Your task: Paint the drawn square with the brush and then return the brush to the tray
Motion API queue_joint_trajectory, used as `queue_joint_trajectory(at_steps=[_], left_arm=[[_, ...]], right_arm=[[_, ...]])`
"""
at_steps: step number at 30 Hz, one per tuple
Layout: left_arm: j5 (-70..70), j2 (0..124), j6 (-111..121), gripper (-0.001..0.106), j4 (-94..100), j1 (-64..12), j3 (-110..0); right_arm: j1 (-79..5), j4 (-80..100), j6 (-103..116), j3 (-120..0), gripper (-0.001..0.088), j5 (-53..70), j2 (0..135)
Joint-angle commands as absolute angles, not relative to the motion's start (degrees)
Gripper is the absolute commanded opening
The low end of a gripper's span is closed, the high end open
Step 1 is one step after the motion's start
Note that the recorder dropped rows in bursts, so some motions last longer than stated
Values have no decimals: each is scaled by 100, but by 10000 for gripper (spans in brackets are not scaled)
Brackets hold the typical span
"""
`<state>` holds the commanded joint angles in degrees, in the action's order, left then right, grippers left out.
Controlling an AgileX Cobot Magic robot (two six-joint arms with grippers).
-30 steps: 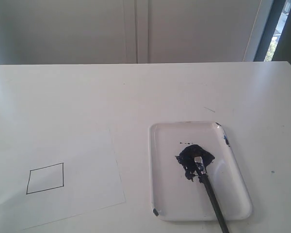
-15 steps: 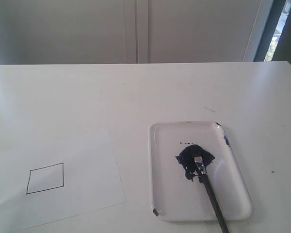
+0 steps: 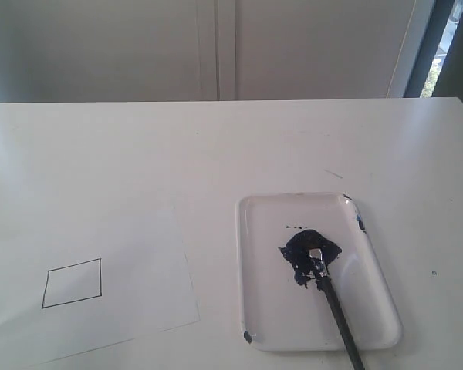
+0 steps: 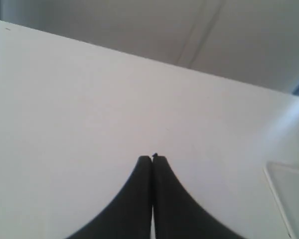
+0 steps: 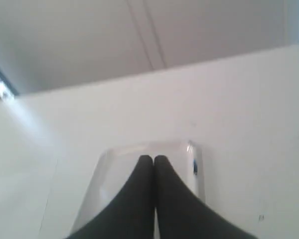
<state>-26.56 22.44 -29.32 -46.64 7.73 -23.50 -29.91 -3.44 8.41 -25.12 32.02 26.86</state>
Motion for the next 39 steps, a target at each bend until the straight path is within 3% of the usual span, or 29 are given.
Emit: queue_joint_trajectory(at_steps=[3,12,21,32,39], left_arm=[[-3024,2608,-3349,0,-4893,773,-2361],[-3526,2944,-3323,0,-4704,773,-2361],[-3565,2944,-3323,0,-4704,773,-2361],[-3519,2944,-3323,0,-4704,773,-2361],[-3483,2944,-3323,0,-4740,773,-2361]], right_arm=[[-3031,-724,595,-2934,0,4406,3169],[-3031,-796,450,-3012,0,5616,4333],[-3031,-1908,-439,-3012,0,5406,5477],[-3031,-1859,-417,-2977,0,3755,6024],[-3031,-1923,-439,-2958,0,4122,6049]])
